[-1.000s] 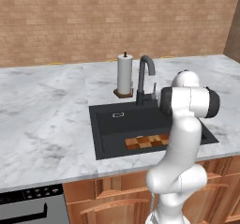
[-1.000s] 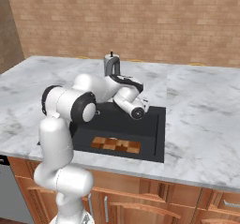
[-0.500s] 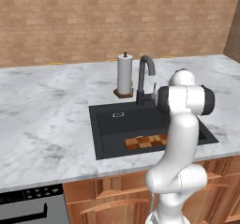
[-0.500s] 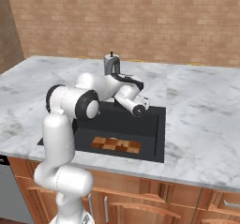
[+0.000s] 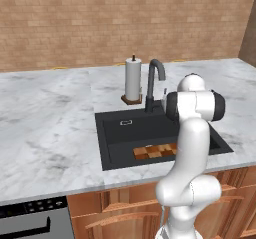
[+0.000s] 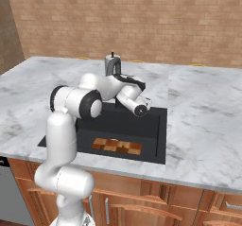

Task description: Turn on the sink faucet with hot water and rinse the cutting board for ten seconds, then turn off the faucet. Push the cutting board to reach the water if necessary.

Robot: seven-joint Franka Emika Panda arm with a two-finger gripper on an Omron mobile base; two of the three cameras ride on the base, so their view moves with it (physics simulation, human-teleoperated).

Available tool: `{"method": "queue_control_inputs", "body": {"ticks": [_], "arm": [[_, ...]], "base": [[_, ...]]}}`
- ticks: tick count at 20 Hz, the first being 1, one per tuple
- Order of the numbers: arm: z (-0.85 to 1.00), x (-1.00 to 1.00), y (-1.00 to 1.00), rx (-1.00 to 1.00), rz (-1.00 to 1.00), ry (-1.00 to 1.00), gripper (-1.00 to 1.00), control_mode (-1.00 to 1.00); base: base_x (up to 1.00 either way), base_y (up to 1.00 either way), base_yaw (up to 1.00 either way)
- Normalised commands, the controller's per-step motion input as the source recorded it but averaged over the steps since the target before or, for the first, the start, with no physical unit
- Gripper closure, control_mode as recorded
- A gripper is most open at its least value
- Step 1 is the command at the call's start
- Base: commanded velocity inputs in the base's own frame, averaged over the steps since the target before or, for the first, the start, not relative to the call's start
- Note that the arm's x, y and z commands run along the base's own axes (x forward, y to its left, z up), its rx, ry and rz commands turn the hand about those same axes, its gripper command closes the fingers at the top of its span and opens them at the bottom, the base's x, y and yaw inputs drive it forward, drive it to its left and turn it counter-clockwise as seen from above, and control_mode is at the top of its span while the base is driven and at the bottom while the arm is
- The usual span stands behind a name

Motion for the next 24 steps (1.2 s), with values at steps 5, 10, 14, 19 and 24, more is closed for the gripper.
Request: {"method": "queue_control_inputs", "body": {"ticks": [5, 10, 14, 19, 24], "arm": [[0.0, 0.13, 0.0, 0.0, 0.0, 0.0, -1.0, -1.0], [0.0, 0.15, 0.0, 0.0, 0.0, 0.0, -1.0, -1.0], [0.0, 0.16, 0.0, 0.0, 0.0, 0.0, -1.0, -1.0], [-0.03, 0.09, 0.01, 0.0, 0.0, 0.0, -1.0, -1.0], [-0.07, 0.01, 0.18, 0.0, 0.0, 0.0, -1.0, -1.0]], "base": [[0.0, 0.0, 0.0], [0.0, 0.0, 0.0], [0.0, 0.0, 0.0], [0.0, 0.0, 0.0], [0.0, 0.0, 0.0]]}}
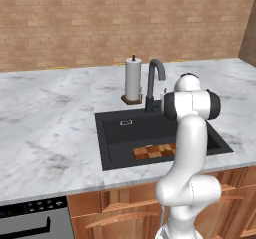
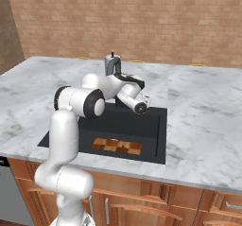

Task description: Turn on the sink faucet with hot water and rinse the cutting board for ten seconds, then turn off the faucet. Push the cutting board to reach the water if necessary.

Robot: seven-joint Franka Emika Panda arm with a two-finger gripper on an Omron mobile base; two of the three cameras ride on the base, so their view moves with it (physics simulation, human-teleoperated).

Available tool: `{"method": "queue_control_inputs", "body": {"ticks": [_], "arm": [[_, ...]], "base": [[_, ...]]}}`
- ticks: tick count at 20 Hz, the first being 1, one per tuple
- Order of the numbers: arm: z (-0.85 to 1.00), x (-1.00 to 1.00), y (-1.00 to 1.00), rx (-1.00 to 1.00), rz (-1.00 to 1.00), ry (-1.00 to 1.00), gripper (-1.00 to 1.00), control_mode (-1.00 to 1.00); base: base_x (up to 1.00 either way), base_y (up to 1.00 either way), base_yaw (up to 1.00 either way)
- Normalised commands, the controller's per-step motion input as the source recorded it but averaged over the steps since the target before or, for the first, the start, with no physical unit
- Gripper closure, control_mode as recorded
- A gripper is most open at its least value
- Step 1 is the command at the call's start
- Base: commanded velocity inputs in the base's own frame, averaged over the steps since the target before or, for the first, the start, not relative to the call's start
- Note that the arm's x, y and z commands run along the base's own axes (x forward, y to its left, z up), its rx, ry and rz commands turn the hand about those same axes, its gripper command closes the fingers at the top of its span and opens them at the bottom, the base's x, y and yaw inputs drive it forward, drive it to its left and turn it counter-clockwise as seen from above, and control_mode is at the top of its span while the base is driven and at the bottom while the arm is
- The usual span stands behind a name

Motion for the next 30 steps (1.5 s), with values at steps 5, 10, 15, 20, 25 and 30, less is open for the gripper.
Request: {"method": "queue_control_inputs", "body": {"ticks": [5, 10, 15, 20, 25, 30], "arm": [[-0.02, 0.05, 0.13, 0.0, 0.0, 0.0, -1.0, -1.0], [0.0, 0.05, 0.0, 0.0, 0.0, 0.0, -1.0, -1.0], [0.0, 0.0, -0.03, 0.0, 0.0, 0.0, -1.0, -1.0], [0.0, 0.07, -0.09, 0.0, 0.0, 0.0, -1.0, -1.0], [0.0, 0.15, -0.03, 0.0, 0.0, 0.0, -1.0, -1.0], [0.0, 0.09, 0.0, 0.0, 0.0, 0.0, -1.0, -1.0]], "base": [[0.0, 0.0, 0.0], [0.0, 0.0, 0.0], [0.0, 0.0, 0.0], [0.0, 0.0, 0.0], [0.0, 0.0, 0.0], [0.0, 0.0, 0.0]]}}
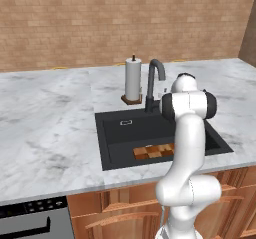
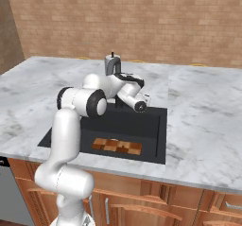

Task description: Turn on the sink faucet with hot water and rinse the cutting board for ten seconds, then turn off the faucet. Push the cutting board to reach the water if necessary.

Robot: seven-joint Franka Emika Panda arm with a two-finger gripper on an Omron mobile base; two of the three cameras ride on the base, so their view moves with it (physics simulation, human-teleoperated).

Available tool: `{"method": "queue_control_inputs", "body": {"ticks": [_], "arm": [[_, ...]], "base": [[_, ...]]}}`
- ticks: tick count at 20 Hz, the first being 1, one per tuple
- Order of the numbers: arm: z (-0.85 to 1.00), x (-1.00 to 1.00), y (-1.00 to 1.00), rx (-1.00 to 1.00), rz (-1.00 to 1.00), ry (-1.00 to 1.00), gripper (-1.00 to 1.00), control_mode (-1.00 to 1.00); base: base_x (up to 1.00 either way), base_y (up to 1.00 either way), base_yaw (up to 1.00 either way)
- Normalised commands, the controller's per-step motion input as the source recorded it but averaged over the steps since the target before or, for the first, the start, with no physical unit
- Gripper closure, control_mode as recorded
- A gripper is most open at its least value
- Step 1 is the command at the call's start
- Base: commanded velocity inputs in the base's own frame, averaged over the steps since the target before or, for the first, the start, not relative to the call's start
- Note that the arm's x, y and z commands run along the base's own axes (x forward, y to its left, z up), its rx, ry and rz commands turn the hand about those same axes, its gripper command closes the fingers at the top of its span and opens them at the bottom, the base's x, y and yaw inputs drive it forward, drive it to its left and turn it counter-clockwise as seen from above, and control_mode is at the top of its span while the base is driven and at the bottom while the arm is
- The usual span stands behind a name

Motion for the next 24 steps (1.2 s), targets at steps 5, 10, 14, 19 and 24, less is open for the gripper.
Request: {"method": "queue_control_inputs", "body": {"ticks": [5, 10, 14, 19, 24], "arm": [[-0.01, 0.13, 0.0, 0.0, 0.0, 0.0, -1.0, -1.0], [-0.02, 0.12, 0.0, 0.0, 0.0, 0.0, -1.0, -1.0], [0.0, 0.05, 0.0, 0.0, 0.0, 0.0, -1.0, -1.0], [0.0, 0.09, 0.0, 0.0, 0.0, 0.0, -1.0, -1.0], [-0.02, 0.1, 0.0, 0.0, 0.0, 0.0, -1.0, -1.0]], "base": [[0.0, 0.0, 0.0], [0.0, 0.0, 0.0], [0.0, 0.0, 0.0], [0.0, 0.0, 0.0], [0.0, 0.0, 0.0]]}}
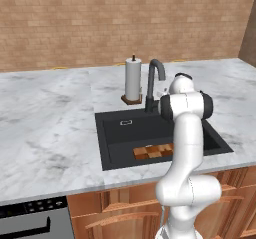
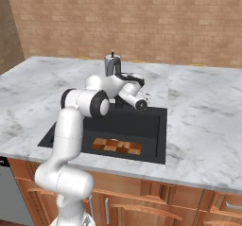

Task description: Turn on the sink faucet with hot water and rinse the cutting board for ten seconds, then turn off the faucet. Push the cutting board to reach the water if necessary.

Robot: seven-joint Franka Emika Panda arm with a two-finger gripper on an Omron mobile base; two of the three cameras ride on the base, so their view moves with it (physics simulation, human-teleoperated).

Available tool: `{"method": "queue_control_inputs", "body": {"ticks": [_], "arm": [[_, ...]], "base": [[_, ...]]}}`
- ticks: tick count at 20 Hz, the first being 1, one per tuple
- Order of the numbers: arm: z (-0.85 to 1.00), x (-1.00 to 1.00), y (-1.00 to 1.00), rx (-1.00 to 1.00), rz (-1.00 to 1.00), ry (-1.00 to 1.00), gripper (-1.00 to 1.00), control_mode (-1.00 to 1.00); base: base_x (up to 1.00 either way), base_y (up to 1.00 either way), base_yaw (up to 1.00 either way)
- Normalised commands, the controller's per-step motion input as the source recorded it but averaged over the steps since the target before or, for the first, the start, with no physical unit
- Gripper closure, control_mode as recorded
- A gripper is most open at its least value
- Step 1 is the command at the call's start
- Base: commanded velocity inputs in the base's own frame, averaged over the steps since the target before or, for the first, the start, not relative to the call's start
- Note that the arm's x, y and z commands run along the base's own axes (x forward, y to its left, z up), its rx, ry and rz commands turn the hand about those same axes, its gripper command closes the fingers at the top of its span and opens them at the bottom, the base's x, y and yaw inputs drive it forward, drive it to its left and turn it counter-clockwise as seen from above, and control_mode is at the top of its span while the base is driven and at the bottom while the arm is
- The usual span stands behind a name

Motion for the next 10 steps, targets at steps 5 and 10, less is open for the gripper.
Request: {"method": "queue_control_inputs", "body": {"ticks": [5, 10], "arm": [[0.0, 0.02, 0.0, 0.0, 0.0, 0.0, -1.0, -1.0], [0.0, 0.05, 0.0, 0.0, 0.0, 0.0, -1.0, -1.0]], "base": [[0.0, 0.0, 0.0], [0.0, 0.0, 0.0]]}}
